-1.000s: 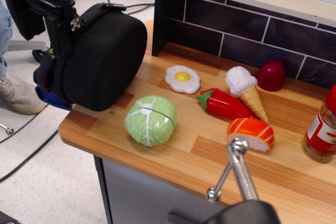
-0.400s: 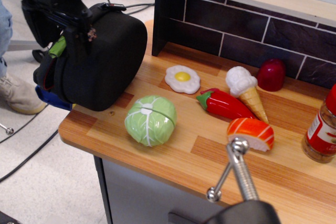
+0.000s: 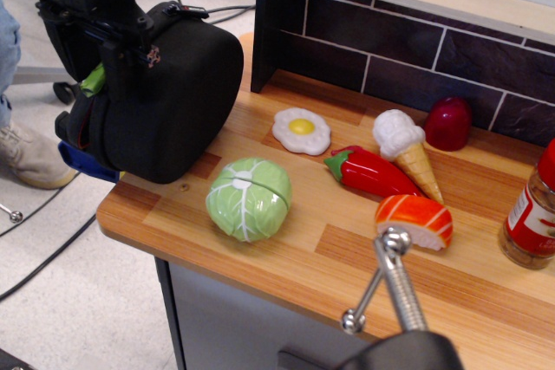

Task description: Zip zipper bag

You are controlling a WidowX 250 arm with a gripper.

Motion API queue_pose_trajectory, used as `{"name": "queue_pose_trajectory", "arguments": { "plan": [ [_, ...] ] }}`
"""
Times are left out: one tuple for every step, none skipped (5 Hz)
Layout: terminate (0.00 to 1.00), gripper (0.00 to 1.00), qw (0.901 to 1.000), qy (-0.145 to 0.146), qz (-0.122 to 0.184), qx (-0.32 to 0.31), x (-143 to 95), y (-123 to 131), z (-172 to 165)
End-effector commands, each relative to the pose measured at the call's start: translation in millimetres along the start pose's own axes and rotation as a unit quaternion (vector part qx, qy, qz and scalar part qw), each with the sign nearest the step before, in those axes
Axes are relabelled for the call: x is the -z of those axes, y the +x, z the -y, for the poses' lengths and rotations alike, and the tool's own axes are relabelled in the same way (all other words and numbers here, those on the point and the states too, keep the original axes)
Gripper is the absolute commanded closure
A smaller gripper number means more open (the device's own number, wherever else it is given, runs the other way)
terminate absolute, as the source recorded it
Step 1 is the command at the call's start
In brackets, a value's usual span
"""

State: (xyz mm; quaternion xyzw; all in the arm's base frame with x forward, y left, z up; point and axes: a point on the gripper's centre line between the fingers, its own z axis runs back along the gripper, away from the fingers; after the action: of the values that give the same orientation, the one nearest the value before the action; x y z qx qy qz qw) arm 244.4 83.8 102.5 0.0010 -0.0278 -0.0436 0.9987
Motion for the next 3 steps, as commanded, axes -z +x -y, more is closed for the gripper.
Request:
{"name": "queue_pose_trajectory", "arguments": {
  "plan": [
    [0.0,1.0,0.9993,-0.004,0.031,0.02,-10.6,-7.4,-4.9],
    [0.0,1.0,0.999,-0.004,0.029,0.034,-9.9,-18.0,-10.0],
    [0.0,1.0,0.9991,0.006,0.024,0.035,-4.2,-23.9,-10.8]
  ]
}}
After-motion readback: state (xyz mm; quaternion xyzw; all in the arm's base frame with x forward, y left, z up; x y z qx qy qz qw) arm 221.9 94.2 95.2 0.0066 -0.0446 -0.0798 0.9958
